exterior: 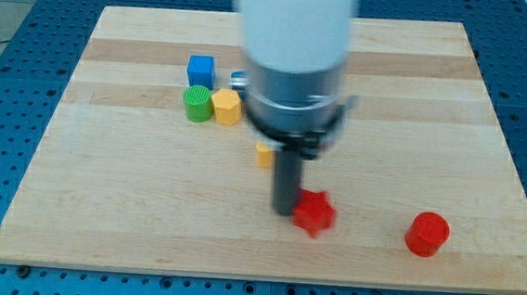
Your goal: Push the red star into the red circle
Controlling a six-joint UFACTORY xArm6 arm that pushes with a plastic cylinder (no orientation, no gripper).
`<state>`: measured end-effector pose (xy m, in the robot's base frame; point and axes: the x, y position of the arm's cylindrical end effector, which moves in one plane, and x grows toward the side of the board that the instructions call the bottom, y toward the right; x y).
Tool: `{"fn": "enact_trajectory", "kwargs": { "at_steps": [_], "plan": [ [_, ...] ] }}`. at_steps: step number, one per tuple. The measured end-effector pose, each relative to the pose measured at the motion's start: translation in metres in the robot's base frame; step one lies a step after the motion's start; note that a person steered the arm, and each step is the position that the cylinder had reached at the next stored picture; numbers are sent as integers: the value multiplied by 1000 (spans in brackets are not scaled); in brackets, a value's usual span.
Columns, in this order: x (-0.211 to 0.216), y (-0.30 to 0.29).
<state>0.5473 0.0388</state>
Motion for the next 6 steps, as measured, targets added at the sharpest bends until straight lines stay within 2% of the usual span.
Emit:
{"fn": "enact_trajectory", "kwargs": {
  "at_steps": [1,2,4,5,6],
  "plan": [
    [12,14],
    [40,-40],
    [38,89],
    [58,79],
    [59,21]
  ]
}}
